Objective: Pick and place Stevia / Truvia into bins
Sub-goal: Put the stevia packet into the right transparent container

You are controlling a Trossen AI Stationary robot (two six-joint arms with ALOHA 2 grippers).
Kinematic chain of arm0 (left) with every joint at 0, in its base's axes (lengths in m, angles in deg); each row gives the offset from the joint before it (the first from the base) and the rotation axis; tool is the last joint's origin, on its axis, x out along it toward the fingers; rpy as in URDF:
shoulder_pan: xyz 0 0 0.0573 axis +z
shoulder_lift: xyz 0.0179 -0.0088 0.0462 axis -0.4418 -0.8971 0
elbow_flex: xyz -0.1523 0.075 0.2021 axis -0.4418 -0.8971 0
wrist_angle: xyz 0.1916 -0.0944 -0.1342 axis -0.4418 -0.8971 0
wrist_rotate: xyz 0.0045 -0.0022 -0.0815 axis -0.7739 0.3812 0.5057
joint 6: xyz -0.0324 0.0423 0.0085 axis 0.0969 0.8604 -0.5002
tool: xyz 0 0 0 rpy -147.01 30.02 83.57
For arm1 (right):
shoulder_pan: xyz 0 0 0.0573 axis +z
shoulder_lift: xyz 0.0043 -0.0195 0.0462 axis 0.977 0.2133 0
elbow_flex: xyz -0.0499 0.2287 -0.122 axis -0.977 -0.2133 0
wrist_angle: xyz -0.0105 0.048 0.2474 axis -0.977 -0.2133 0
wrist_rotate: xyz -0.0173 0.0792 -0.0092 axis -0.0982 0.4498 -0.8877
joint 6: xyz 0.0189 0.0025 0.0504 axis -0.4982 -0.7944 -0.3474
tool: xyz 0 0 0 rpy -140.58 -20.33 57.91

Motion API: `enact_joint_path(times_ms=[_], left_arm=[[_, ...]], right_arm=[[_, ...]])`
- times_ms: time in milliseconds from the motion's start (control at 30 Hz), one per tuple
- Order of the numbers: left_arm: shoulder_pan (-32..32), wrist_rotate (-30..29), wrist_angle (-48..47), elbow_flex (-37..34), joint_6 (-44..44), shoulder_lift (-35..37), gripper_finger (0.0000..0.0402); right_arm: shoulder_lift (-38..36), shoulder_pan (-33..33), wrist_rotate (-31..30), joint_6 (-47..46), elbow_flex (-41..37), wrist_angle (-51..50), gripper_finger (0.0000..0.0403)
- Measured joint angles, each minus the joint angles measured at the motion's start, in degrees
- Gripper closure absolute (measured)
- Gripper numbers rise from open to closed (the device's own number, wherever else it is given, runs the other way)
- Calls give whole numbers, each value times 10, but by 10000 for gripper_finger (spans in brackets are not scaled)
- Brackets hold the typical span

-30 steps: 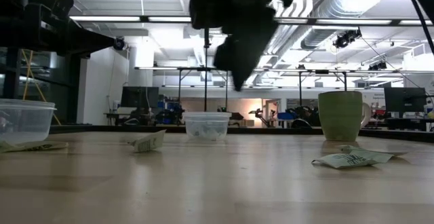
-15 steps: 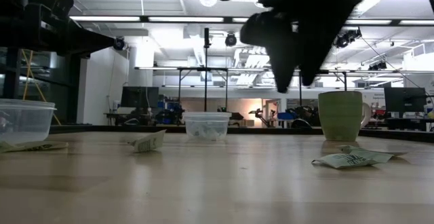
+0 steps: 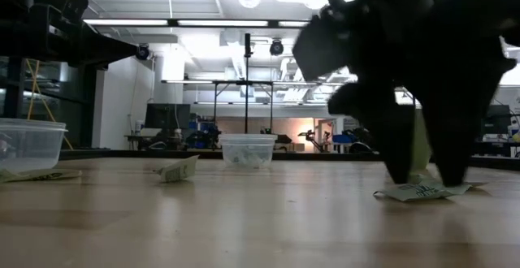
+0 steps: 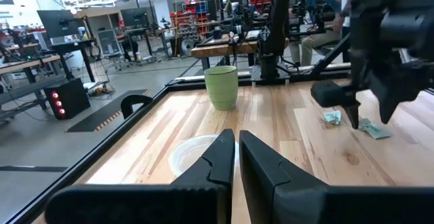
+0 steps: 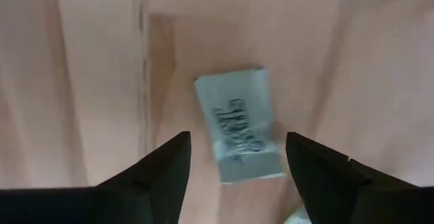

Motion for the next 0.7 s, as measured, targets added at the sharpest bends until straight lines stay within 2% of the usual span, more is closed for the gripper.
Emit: enact_joint_path(times_ms=[100, 500, 700], left_arm=[[0, 0, 0, 0, 0, 0, 341], [0, 0, 0, 0, 0, 0, 341], [0, 0, 0, 0, 0, 0, 341]], right_arm=[[0, -4, 15, 0, -10, 5, 185], [0, -3, -22, -6, -11, 57, 268], [0, -7, -22, 6, -11, 62, 341]])
